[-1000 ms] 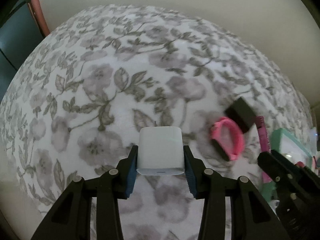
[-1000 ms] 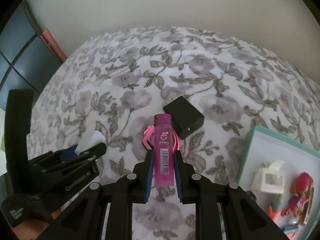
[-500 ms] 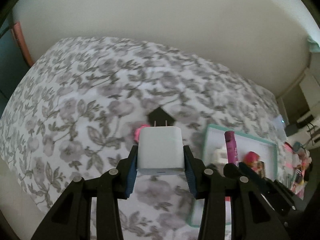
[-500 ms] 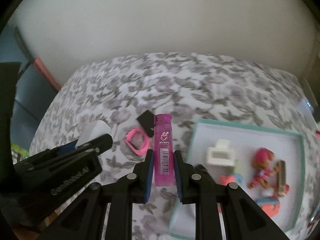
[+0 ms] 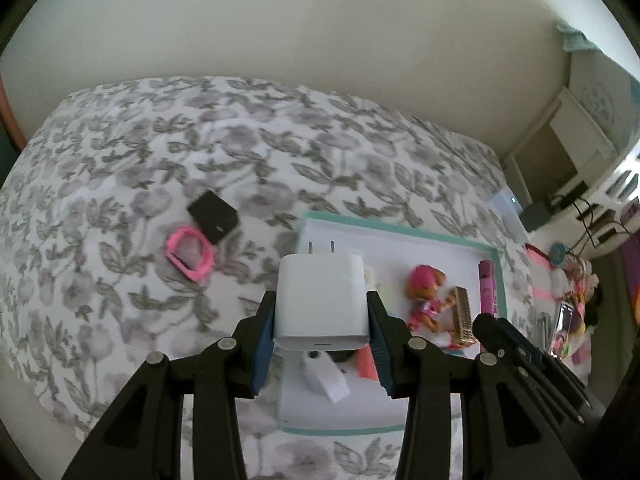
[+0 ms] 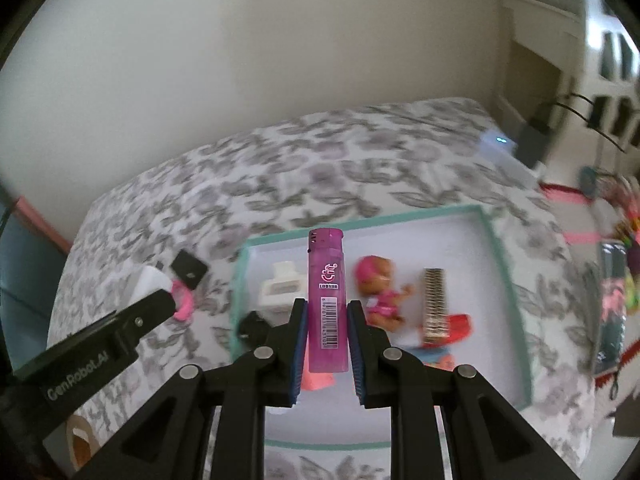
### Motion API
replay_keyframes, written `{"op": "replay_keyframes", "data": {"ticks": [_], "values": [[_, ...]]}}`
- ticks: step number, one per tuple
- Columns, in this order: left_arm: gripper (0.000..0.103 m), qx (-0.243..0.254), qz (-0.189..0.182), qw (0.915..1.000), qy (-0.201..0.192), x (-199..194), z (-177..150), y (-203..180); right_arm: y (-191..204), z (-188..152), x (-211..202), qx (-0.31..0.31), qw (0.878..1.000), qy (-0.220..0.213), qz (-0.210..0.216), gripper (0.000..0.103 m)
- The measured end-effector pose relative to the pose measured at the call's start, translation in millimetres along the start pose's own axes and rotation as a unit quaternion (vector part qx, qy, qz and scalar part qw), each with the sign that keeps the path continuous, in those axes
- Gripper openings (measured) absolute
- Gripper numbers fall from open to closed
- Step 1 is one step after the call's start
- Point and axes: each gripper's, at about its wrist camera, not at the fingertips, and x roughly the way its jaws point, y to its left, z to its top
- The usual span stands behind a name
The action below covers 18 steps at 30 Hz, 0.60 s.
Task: Organize rigid objects
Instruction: 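Lift and carry the white charger and pink lighter over the tray with both tools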
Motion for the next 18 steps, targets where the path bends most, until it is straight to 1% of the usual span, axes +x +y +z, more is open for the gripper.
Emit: {"op": "replay_keyframes", "data": {"ticks": [3, 8, 10, 13, 16, 18], "values": [[0.044, 0.003, -0.008, 0.9999, 0.010, 9.3, -5.9, -10.5, -14.9, -0.1, 2.2, 0.018, 1.000, 0.004, -0.006, 0.021], [0.044, 0.011, 0.001, 0.9995, 0.028, 29.8, -16.7, -20.4, -25.7, -0.7, 12.1, 0.030, 0.999, 0.018, -0.025, 0.021], [0.044, 0.014, 0.005, 0.9992, 0.038, 40.5, -21.0, -20.8, -27.5, -2.4, 22.0, 0.030, 0.999, 0.032, -0.028, 0.021], [0.044, 0.014, 0.008, 0.9983, 0.056, 54.0, -29.1, -19.4, -32.9, -7.6, 40.8, 0.037, 0.997, 0.066, -0.031, 0.021], [0.044, 0.014, 0.000, 0.9975, 0.069, 61.5, -33.3, -18.3, -35.7, -10.3, 48.5, 0.039, 0.996, 0.077, -0.036, 0.021], [0.044, 0.012, -0.005, 0.9974, 0.071, 62.7, -34.6, -16.9, -37.6, -11.5, 50.6, 0.042, 0.995, 0.081, -0.038, 0.021]]}}
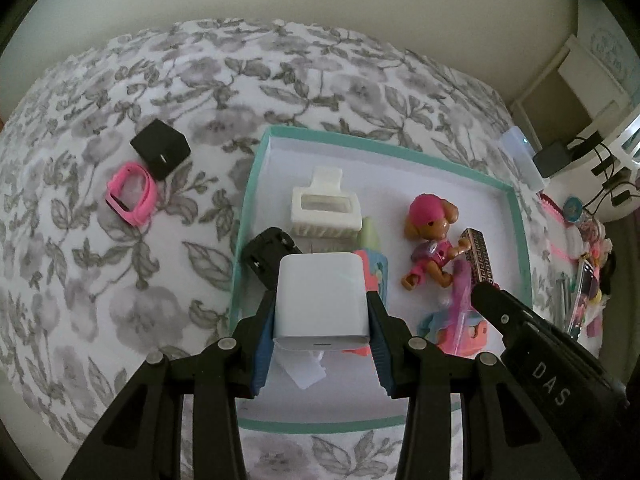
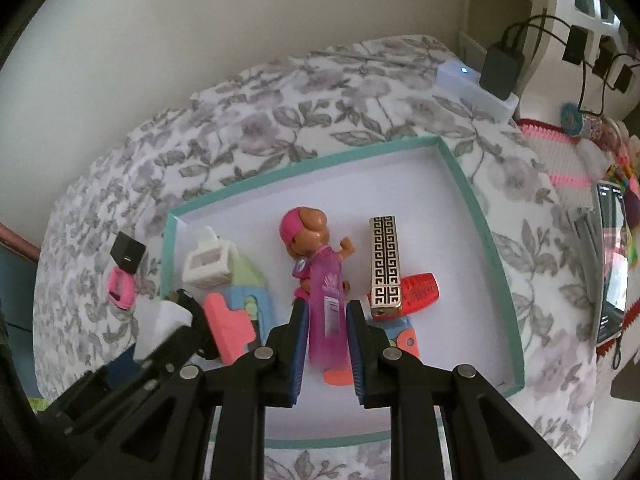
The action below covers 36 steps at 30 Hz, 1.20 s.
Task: Organize rigid objects
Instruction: 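Lift and carry the white charger and pink lighter over the tray with both tools, then release the white charger with the left tool while the right tool releases the lighter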
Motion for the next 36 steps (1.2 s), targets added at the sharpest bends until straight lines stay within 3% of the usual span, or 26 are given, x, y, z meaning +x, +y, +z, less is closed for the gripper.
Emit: {"op": "replay_keyframes", "data": {"ticks": [13, 21, 29, 33, 36], "values": [[0.044, 0.016, -0.015, 0.9998, 0.001, 4.2, -1.5, -3.9, -0.1, -0.9, 8.3, -0.002, 1.000, 0.015, -0.011, 0.021], [0.045, 0.020, -0.005, 0.9997, -0.014, -0.6, 0.0, -2.6, -0.2, -2.6, 11.8, -0.003, 1.000, 0.021, -0.013, 0.021], [0.046, 0.016, 0.044, 0.9979, -0.046, -8.8, 3.7, 6.1, 1.2, -2.6, 11.8, -0.004, 1.000, 0.021, -0.015, 0.021], [0.056, 0.004, 0.059, 0.9968, -0.054, -10.7, 5.7, 13.3, 4.4, -3.2, 12.6, -0.009, 1.000, 0.022, -0.013, 0.021], [0.056, -0.004, 0.071, 0.9959, -0.057, -11.2, 6.4, 18.1, 7.9, -4.3, 14.1, -0.018, 0.999, 0.026, -0.015, 0.021]]}}
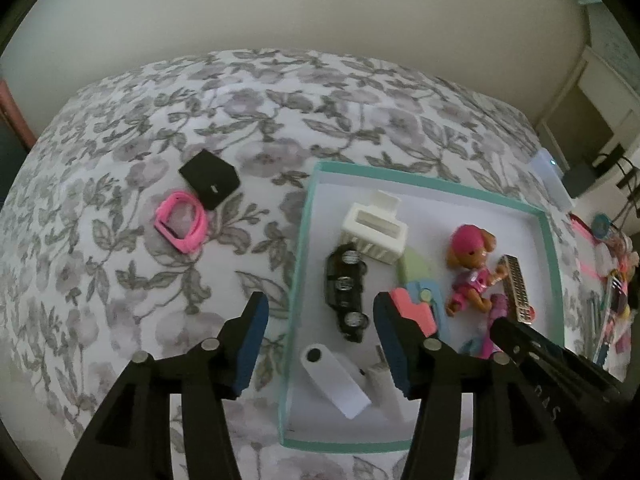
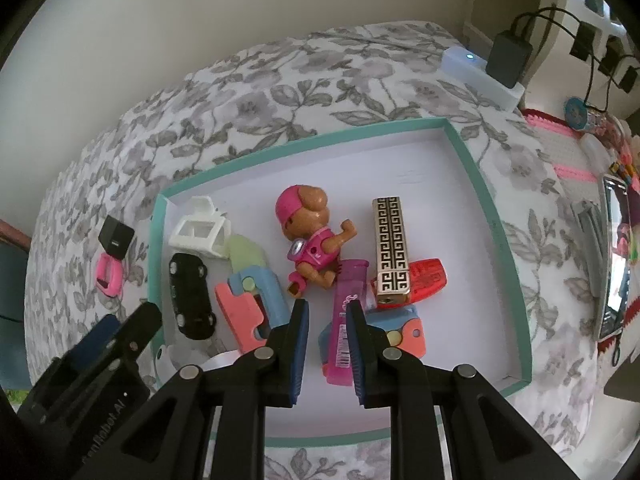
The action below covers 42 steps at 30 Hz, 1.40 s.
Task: Organize rigid objects
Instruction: 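Release the white charger with the left tool while the right tool releases the lighter, then move both open tools back toward the pink band and black charger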
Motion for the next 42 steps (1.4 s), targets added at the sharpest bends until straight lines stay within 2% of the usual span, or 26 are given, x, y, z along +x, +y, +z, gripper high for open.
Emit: {"op": "replay_keyframes", "data": {"ticks": [2, 4, 5, 6, 8, 11, 15, 19, 21, 27, 32, 42], "values": [[0.057, -0.010, 0.010, 0.9999, 0.001, 1.2, 0.4, 5.1, 2.4, -0.9, 1.6, -0.006, 1.000, 0.001, -0.004, 0.021], [0.068, -0.021, 0.017, 0.9996, 0.000, 2.2, 0.1, 9.4, 3.9, -1.5, 3.9, -0.010, 1.000, 0.005, -0.009, 0.021], [0.077, -0.027, 0.026, 0.9993, 0.000, 2.8, 0.2, 12.6, 4.3, -1.6, 4.8, -0.011, 1.000, 0.006, -0.011, 0.021], [0.080, -0.031, 0.031, 0.9991, -0.001, 2.7, -0.5, 14.4, 4.6, -1.8, 5.9, -0.012, 1.000, 0.008, -0.014, 0.022], [0.080, -0.043, 0.042, 0.9982, 0.000, 3.7, -0.4, 21.1, 4.1, -2.2, 7.4, -0.012, 1.000, 0.009, -0.019, 0.026], [0.081, -0.058, 0.056, 0.9967, 0.002, 6.1, -0.8, 28.2, 2.9, -1.6, 7.5, -0.010, 1.000, 0.007, -0.029, 0.049], [0.081, -0.071, 0.068, 0.9952, 0.010, 10.0, -2.0, 34.6, 2.7, -1.4, 6.7, -0.010, 0.999, 0.004, -0.032, 0.062], [0.081, -0.077, 0.070, 0.9944, 0.016, 12.6, -2.6, 37.6, 4.2, -2.0, 8.3, -0.015, 0.999, 0.004, -0.036, 0.067], [0.081, -0.078, 0.072, 0.9942, 0.016, 12.8, -2.4, 38.1, 4.1, -2.2, 9.6, -0.017, 0.999, 0.003, -0.040, 0.076], [0.082, -0.080, 0.074, 0.9940, 0.016, 13.2, -1.9, 38.8, 1.8, -2.8, 12.8, -0.018, 0.999, 0.004, -0.044, 0.090], [0.083, -0.082, 0.070, 0.9940, 0.018, 14.1, -1.9, 39.3, 2.1, -2.3, 12.7, -0.021, 0.999, 0.001, -0.045, 0.099], [0.083, -0.089, 0.073, 0.9931, 0.020, 15.4, -2.4, 42.0, 5.5, -3.1, 12.0, -0.028, 0.998, -0.001, -0.050, 0.103]]}}
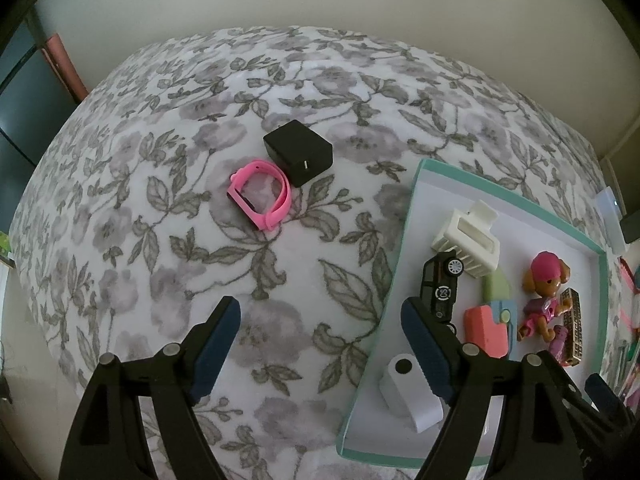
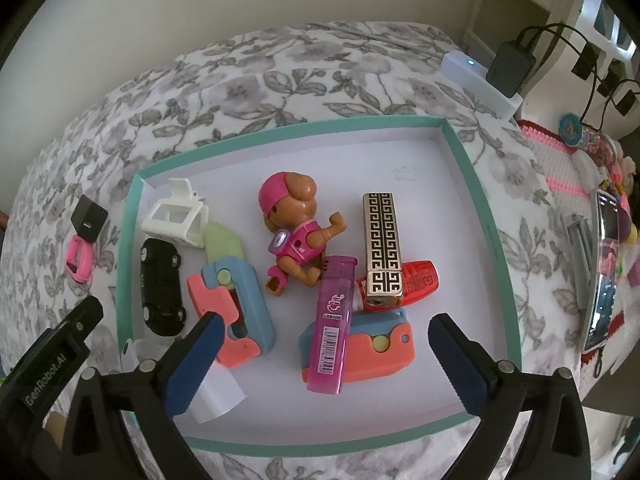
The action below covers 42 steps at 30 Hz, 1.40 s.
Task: Organize rigid objects
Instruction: 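Move both open tools back toward the pink band and black charger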
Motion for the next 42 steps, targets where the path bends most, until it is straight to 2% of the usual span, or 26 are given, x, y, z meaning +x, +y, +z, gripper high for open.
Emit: {"op": "replay_keyframes", "data": {"ticks": [6, 12, 20, 23, 30, 35, 39, 42], "values": [[0.083, -0.010, -0.006, 0.9999, 0.004, 1.4, 1.3, 3.8, 3.0, 0.8, -2.9, -0.007, 1.000, -0.008, 0.003, 0.103], [0.083, -0.024, -0.009, 0.9997, 0.005, 2.3, 3.4, 13.4, 9.7, 3.2, -11.1, -0.008, 0.999, -0.019, 0.035, 0.103], [0.083, -0.061, -0.012, 0.9980, 0.000, 4.0, 13.8, 46.0, 29.7, 2.7, -16.4, -0.032, 0.998, -0.028, 0.051, 0.103], [0.083, -0.062, -0.007, 0.9981, -0.003, 6.6, 18.4, 57.1, 43.3, 2.5, -18.7, -0.051, 0.997, -0.030, 0.054, 0.103], [0.083, -0.091, -0.020, 0.9956, 0.001, 16.4, 33.1, 98.3, 79.5, 3.3, -25.7, -0.091, 0.992, -0.042, 0.078, 0.103], [0.083, -0.095, -0.026, 0.9951, -0.004, 22.6, 43.2, 120.4, 99.3, 12.1, -28.2, -0.094, 0.989, -0.052, 0.106, 0.103], [0.083, -0.101, -0.028, 0.9945, -0.001, 30.2, 51.5, 130.3, 116.5, 22.5, -29.0, -0.108, 0.985, -0.063, 0.116, 0.103], [0.083, -0.094, -0.047, 0.9945, 0.003, 38.1, 56.6, 127.2, 129.2, 31.6, -25.8, -0.121, 0.983, -0.068, 0.116, 0.103]]}}
